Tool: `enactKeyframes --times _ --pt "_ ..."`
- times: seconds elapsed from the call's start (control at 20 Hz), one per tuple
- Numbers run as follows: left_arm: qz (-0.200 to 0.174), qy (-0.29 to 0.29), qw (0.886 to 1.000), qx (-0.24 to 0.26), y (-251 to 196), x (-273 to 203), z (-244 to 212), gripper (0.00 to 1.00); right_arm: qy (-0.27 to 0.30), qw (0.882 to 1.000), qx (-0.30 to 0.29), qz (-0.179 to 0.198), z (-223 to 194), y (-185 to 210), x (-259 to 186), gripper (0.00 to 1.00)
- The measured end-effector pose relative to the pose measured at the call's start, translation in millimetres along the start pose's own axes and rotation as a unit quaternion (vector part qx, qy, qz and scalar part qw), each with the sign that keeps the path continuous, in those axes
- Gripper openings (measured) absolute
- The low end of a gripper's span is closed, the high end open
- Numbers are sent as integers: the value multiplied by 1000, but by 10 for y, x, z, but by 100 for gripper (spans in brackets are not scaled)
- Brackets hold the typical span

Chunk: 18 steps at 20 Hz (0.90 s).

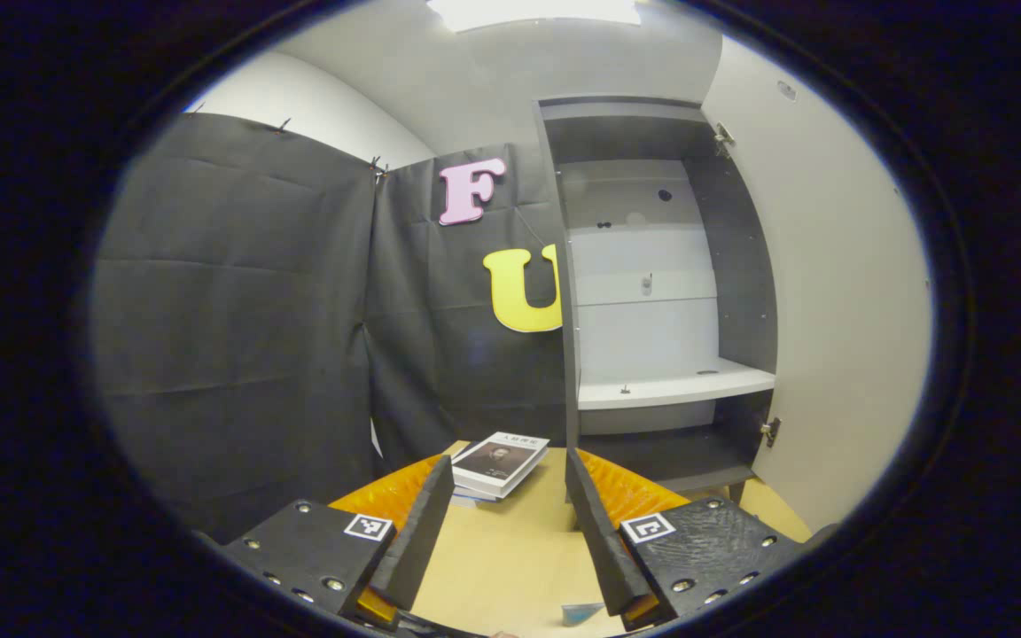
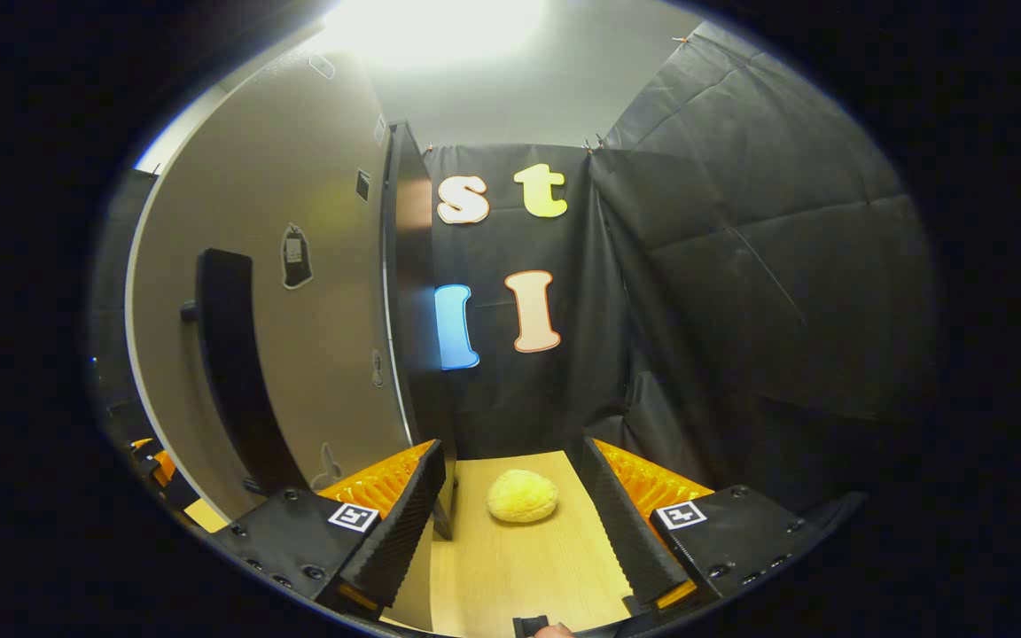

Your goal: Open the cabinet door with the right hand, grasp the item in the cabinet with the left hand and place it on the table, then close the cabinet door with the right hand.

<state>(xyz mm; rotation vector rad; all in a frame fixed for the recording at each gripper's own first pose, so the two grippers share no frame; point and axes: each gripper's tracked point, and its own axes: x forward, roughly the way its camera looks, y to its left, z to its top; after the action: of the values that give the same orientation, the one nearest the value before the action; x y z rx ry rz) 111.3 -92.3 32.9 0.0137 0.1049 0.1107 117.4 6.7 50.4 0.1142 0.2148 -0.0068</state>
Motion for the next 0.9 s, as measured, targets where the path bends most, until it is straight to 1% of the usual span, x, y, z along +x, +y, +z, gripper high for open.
enactKeyframes --times 0.05,0.1,0.15,0.35,0.4,0.45,0.5,0.55,0.6,0.65,0.7,0.75,0.8,0.85,0.9 --pt "-4 -2 1000 -3 14 21 9 78 0 1000 2 1 14 65 -32 98" --pt "-10 -3 1000 -6 4 47 16 78 0 1000 3 -2 32 107 -71 98" --pt "-15 -1 1000 -9 8 70 6 76 -3 1000 4 -7 56 140 -117 98" --pt "-30 5 1000 -6 93 125 -20 76 -20 998 -12 -58 153 135 -255 96" --pt "-32 6 999 -7 114 139 -36 76 -22 997 -16 -69 161 138 -278 92" --pt "-34 6 999 -9 134 153 -39 78 -23 996 -25 -78 164 162 -300 96" --pt "-35 8 999 -11 151 167 -53 76 -23 995 -38 -85 161 189 -318 92" --pt "-37 9 999 -14 165 177 -58 78 -20 995 -48 -90 157 228 -313 92" --pt "-39 10 999 -17 174 188 -67 76 -22 994 -50 -94 172 254 -344 87" --pt "-41 11 999 -20 182 198 -75 76 -18 994 -50 -94 156 302 -330 87" --pt "-44 12 999 -22 188 206 -90 78 -16 995 -44 -93 156 358 -323 87" --pt "-47 13 999 -24 195 211 -97 76 -14 995 -42 -91 147 407 -312 87" --pt "-50 15 998 -24 202 214 -115 78 -14 995 -43 -90 158 465 -302 93" --pt "-53 16 998 -24 215 223 -120 78 -14 995 -46 -89 155 517 -305 87" --pt "-55 16 998 -24 231 228 -131 76 -13 995 -48 -88 155 577 -305 87"
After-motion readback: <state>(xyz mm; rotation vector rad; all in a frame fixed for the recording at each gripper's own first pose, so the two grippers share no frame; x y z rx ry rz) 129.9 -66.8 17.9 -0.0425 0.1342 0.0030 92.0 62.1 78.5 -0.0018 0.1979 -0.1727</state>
